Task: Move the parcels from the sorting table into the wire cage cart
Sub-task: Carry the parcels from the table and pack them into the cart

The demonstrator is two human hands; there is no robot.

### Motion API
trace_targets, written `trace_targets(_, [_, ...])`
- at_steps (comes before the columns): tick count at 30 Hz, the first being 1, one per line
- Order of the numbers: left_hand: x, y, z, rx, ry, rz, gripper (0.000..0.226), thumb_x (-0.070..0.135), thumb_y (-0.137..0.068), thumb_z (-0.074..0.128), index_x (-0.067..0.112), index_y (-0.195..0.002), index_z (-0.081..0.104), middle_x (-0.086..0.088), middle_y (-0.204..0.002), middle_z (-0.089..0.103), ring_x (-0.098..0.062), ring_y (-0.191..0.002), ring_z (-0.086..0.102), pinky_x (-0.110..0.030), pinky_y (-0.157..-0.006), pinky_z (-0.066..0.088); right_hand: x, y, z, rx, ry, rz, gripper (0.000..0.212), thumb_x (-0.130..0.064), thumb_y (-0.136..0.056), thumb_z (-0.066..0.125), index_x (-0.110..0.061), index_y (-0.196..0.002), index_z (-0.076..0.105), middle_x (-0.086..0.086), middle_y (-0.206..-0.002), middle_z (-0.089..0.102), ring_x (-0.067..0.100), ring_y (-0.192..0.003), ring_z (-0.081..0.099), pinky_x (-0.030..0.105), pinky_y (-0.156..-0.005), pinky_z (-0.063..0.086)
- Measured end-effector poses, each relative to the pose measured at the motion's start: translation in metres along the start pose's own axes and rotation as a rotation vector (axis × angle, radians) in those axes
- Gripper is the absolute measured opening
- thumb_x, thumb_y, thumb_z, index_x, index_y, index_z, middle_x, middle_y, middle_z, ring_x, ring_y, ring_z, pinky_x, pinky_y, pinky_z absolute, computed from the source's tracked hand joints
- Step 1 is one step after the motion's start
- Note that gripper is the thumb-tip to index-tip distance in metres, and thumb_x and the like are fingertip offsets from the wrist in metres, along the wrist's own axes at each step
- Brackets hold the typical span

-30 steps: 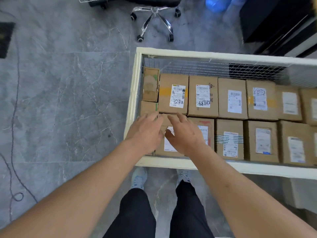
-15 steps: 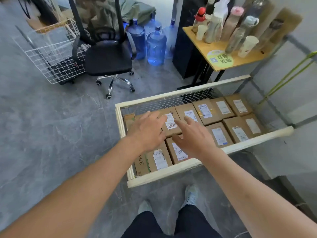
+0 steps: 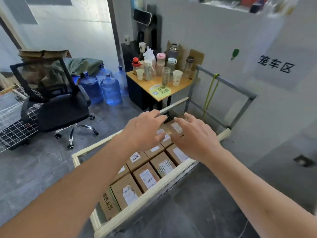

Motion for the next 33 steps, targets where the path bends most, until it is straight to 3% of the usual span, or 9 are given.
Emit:
trace_targets(6, [0.076,-0.071,-0.019,0.032,0.035,0.163,0.067,0.052,-0.100,0.056,0.033,-0.160,0.032,0.006,-0.163,0.033,-0.020,-0.148,0.034,-0.045,-0.114,0.044,0.076,0.019,-0.047,0.055,-0.008,0.155,0.065,-0.061,-0.102,0.042,-0.031,-0.159,0.035,0.009,-0.168,0.027,0.031,-0.148,0.036,0.043,-0.112,0.038])
trace_targets(11, [0.131,-0.129,-0.025,0.027,0.052,0.340,0.064,0.049,-0.099,0.057,0.030,-0.157,0.037,0.003,-0.160,0.037,-0.021,-0.147,0.036,-0.043,-0.116,0.040,0.132,0.027,-0.068,0.089,-0.028,0.304,0.063,-0.057,-0.102,0.044,-0.034,-0.159,0.033,0.007,-0.169,0.025,0.028,-0.151,0.031,0.042,-0.115,0.034])
trace_targets(19, [0.206,-0.234,-0.023,-0.042,0.090,0.638,0.067,0.052,-0.100,0.055,0.035,-0.160,0.029,0.005,-0.166,0.027,-0.020,-0.153,0.023,-0.045,-0.116,0.038,0.207,0.021,-0.090,0.157,-0.015,0.603,0.066,-0.060,-0.102,0.042,-0.030,-0.160,0.032,0.010,-0.169,0.025,0.028,-0.151,0.033,0.042,-0.119,0.035])
trace_targets(33, [0.416,-0.335,-0.017,-0.098,0.126,1.143,0.063,0.048,-0.102,0.055,0.029,-0.158,0.035,0.004,-0.161,0.034,-0.022,-0.147,0.036,-0.038,-0.118,0.033,0.349,0.085,-0.136,0.332,-0.043,1.115,0.060,-0.056,-0.100,0.049,-0.031,-0.154,0.040,0.005,-0.159,0.038,0.029,-0.141,0.043,0.043,-0.110,0.042])
Point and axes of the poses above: each hand's wrist, its own y-axis away from the middle knuckle, its own z-axis out of the palm, x = y × z, the point moved 2 cm from there along -y, towards the middle knuckle
